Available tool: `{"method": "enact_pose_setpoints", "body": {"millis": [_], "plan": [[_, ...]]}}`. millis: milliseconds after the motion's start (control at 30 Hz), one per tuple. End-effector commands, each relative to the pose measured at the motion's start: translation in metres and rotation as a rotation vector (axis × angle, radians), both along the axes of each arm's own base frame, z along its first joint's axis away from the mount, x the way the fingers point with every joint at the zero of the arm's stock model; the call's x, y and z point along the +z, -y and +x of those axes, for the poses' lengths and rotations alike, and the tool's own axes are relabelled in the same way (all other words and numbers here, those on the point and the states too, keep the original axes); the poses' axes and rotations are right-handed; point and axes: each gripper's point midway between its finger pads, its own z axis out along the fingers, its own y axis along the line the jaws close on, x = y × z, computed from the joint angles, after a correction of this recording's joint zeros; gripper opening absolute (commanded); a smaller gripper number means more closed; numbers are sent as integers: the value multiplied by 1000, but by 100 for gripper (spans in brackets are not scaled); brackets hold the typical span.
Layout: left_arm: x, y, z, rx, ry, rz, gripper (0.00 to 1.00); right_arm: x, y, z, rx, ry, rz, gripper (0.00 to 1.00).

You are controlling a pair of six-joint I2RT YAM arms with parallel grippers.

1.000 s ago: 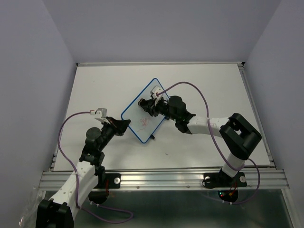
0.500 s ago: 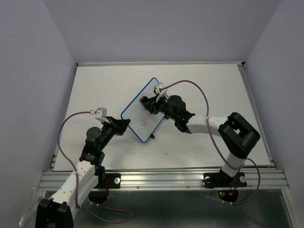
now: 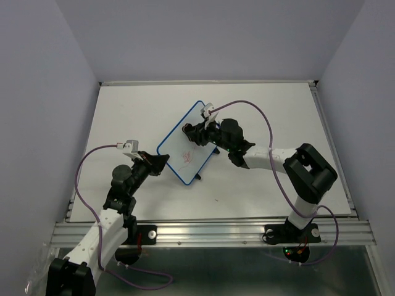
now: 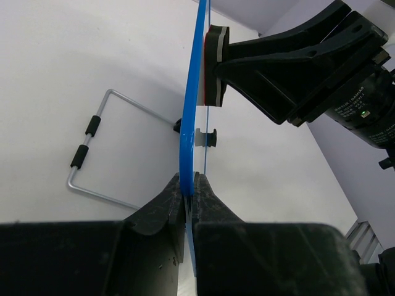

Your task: Erase the whiteboard

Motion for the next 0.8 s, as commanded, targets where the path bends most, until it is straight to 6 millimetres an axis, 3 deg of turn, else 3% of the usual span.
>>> {"method": "enact_pose_setpoints", "body": {"millis": [0,167,367,467,567,767], "plan": [[-13,0,-2,-10,-36,56,0,-32,-9,-9,90,-45,-81,13],[-12,1,-2,-13,-32,57,0,-47,-13,-15,88,-37,-145,26],[-11,1,-3,-14,-28,55,0,-62,-13,-16,56,-23,-214,26],[-11,2,-3,-16,-29,56,0,-66,-15,-21,41,-16,-234,39],[-11,2,-3,-16,-28,56,0,-68,-13,-21,24,-25,-232,45],[-11,2,-3,-16,-28,56,0,-71,-10,-26,33,-39,-233,46]]}}
